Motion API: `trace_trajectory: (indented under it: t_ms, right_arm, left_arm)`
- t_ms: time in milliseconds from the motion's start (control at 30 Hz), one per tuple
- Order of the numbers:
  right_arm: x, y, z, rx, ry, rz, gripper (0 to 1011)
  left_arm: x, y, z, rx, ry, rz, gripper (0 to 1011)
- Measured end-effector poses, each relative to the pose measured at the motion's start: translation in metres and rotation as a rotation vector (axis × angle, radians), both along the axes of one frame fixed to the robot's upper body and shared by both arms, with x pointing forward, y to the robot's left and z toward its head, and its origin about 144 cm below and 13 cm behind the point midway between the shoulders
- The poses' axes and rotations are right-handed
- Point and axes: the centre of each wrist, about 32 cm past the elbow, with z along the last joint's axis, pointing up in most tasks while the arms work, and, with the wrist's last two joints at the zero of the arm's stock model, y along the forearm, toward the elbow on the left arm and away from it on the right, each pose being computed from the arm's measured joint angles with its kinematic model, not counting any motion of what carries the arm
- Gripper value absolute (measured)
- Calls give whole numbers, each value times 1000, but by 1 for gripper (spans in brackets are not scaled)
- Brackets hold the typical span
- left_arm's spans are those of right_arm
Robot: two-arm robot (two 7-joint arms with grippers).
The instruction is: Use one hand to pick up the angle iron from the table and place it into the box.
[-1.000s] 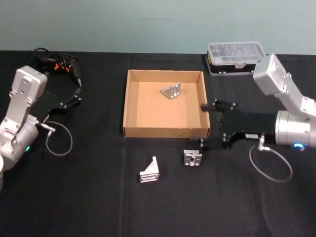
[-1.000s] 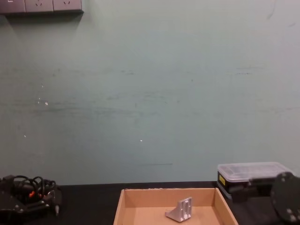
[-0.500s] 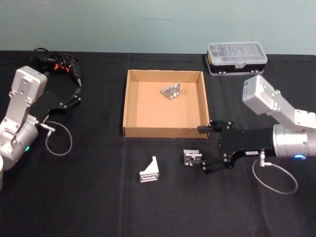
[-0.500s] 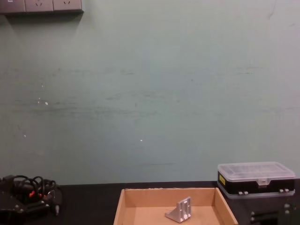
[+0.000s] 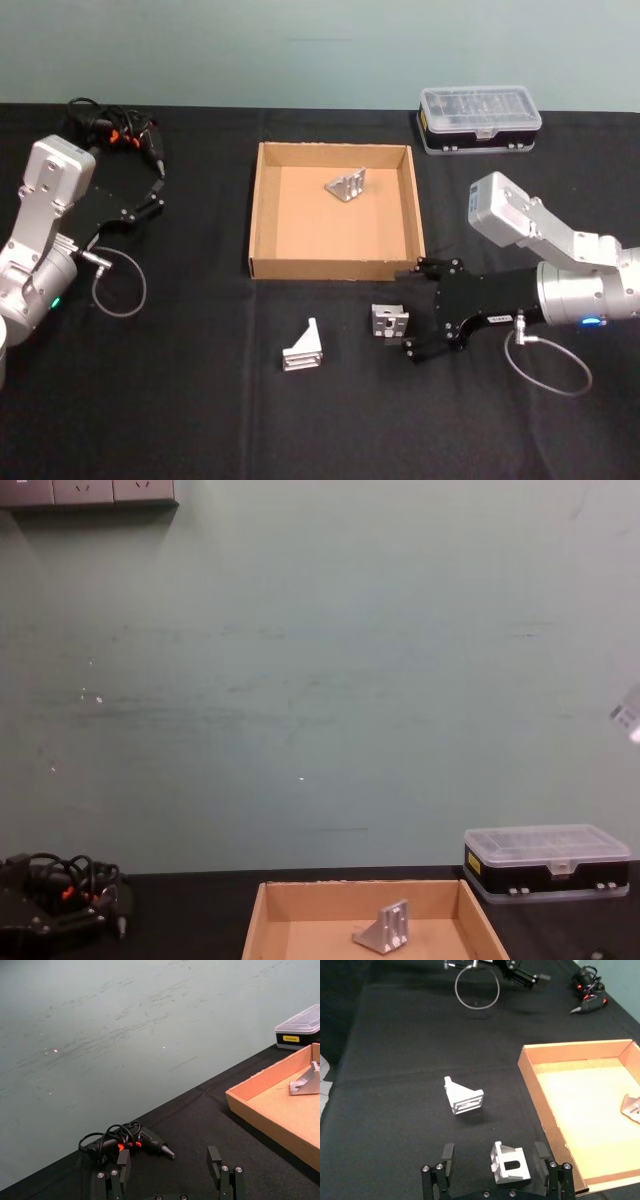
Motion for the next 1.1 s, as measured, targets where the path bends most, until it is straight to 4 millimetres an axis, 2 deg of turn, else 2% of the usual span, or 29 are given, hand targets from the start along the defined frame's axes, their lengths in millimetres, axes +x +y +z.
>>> trace_trajectory:
  t_ms: [333, 1100]
  right_arm:
    - [12, 1, -12, -13, 20, -2, 1002]
    - [21, 7, -23, -24, 43, 16, 1002]
  left_arm:
    - [0, 0, 0, 0, 0, 0, 1000]
    - [0, 0, 0, 0, 0, 0, 1000]
